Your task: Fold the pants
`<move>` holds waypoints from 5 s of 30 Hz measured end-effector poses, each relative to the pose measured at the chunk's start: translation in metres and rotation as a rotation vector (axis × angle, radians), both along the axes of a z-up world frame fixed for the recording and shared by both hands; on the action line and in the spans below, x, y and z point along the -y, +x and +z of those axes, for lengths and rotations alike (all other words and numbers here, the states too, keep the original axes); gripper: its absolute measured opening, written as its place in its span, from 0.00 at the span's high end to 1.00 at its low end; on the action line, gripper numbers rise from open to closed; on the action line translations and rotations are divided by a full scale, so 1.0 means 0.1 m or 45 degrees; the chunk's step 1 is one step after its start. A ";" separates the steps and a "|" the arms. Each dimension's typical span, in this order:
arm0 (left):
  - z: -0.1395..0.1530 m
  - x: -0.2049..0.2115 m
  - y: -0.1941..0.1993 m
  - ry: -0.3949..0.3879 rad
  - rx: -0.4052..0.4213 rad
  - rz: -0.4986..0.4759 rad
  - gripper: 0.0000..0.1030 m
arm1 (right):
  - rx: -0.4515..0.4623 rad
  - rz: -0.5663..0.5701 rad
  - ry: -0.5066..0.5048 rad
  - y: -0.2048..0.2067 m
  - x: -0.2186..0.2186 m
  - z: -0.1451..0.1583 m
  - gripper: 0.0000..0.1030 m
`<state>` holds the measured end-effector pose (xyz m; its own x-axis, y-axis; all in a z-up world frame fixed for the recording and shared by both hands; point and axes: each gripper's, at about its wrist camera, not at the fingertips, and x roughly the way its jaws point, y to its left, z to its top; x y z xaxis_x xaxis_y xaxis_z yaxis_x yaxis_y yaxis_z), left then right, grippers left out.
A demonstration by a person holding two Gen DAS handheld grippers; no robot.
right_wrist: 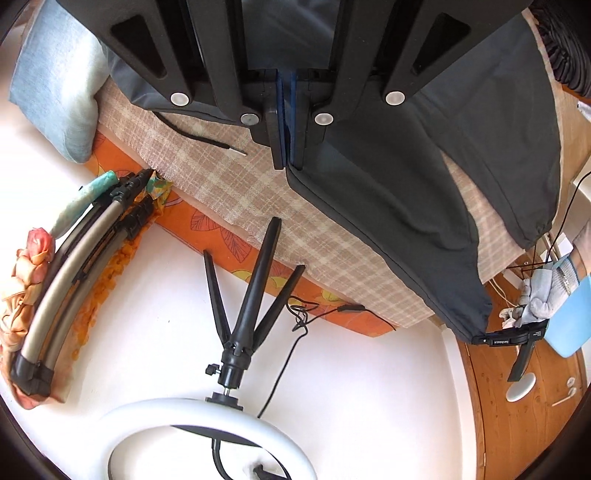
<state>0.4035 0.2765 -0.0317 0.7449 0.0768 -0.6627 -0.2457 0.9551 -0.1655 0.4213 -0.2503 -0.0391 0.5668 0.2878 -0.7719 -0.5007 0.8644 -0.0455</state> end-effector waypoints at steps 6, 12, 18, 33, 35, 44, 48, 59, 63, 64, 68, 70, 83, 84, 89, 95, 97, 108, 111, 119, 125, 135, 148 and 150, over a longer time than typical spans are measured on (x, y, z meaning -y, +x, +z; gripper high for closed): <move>0.06 -0.04 -0.53 -0.022 0.017 -0.010 0.88 | 0.017 0.030 0.005 -0.57 -0.03 0.20 1.00; 0.00 0.01 -0.98 -0.062 0.024 -0.006 0.88 | 0.021 0.037 0.006 -1.01 -0.03 0.26 1.00; 0.01 0.00 -1.31 -0.110 0.030 0.003 0.88 | 0.013 0.039 -0.004 -1.21 0.02 0.37 1.00; -0.35 -0.12 -2.19 -0.199 0.016 -0.048 0.88 | -0.081 0.210 -0.109 -2.17 -0.21 0.27 1.00; -0.45 -0.10 -2.35 -0.202 0.007 -0.068 0.88 | -0.111 0.237 -0.127 -2.33 -0.23 0.11 1.00; -0.81 -0.08 -2.91 -0.255 -0.048 -0.085 0.85 | -0.237 0.292 -0.116 -2.83 -0.27 -0.42 1.00; -0.91 -0.11 -3.02 -0.297 -0.067 -0.080 0.84 | -0.282 0.265 -0.138 -2.86 -0.23 -0.58 1.00; -0.90 -0.24 -3.08 -0.533 -0.001 -0.051 0.55 | -0.230 0.292 -0.064 -2.66 -0.34 -0.15 0.56; -0.89 -0.26 -3.01 -0.588 0.004 -0.045 0.55 | -0.138 0.346 0.026 -2.45 -0.65 0.19 0.48; -0.90 -0.25 -2.99 -0.574 -0.005 -0.031 0.55 | -0.119 0.360 0.046 -2.37 -0.76 0.26 0.48; -0.99 -0.30 -2.95 -0.628 -0.002 0.000 0.55 | -0.079 0.460 0.111 -2.02 -1.29 0.45 0.47; -1.02 -0.31 -2.94 -0.644 0.003 0.008 0.57 | -0.079 0.514 0.125 -1.87 -1.60 0.47 0.48; -1.12 -0.33 -2.94 -0.601 -0.005 0.016 0.86 | -0.187 0.798 0.098 -1.03 -3.36 0.13 0.48; -1.14 -0.33 -2.94 -0.600 -0.008 0.018 0.86 | -0.201 0.813 0.092 -0.97 -3.49 0.10 0.48; -1.20 -0.34 -2.97 -0.607 -0.011 0.020 0.87 | -0.254 0.892 0.036 -0.74 -4.09 -0.19 0.48; -1.17 -0.30 -2.96 -0.542 -0.012 0.004 0.87 | -0.299 1.003 -0.035 -0.63 -4.60 -0.54 0.48; -1.17 -0.30 -2.96 -0.529 -0.012 0.004 0.87 | -0.315 1.034 -0.052 -0.61 -4.71 -0.63 0.48; -1.14 -0.29 -2.97 -0.466 0.007 -0.011 0.88 | -0.406 1.110 -0.120 -0.63 -4.88 -0.96 0.74; -1.12 -0.28 -2.98 -0.430 0.014 -0.009 0.89 | -0.386 1.126 -0.109 -0.71 -4.85 -0.91 0.93; -1.01 -0.41 -2.97 -0.388 0.047 0.034 0.90 | -0.252 1.088 -0.017 -0.77 -4.90 -0.61 1.00; -1.01 -0.65 -2.84 -0.357 0.026 0.065 0.90 | -0.201 1.007 0.010 -0.61 -5.13 -0.58 1.00; -1.15 -0.75 -2.73 -0.331 -0.043 0.063 0.90 | -0.222 0.947 -0.044 -0.50 -5.38 -0.86 1.00; -1.07 -0.73 -2.75 -0.322 -0.075 0.093 0.86 | -0.230 0.865 -0.037 -0.51 -5.34 -0.84 0.60; -1.04 -0.72 -2.78 -0.299 -0.083 0.101 0.83 | -0.228 0.847 -0.031 -0.51 -5.29 -0.79 0.59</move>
<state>0.1259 0.3486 -0.1356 0.6976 -0.0282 -0.7160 -0.3359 0.8698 -0.3615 0.3703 0.2791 -0.1183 0.1386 0.5113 -0.8481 -0.9261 0.3704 0.0719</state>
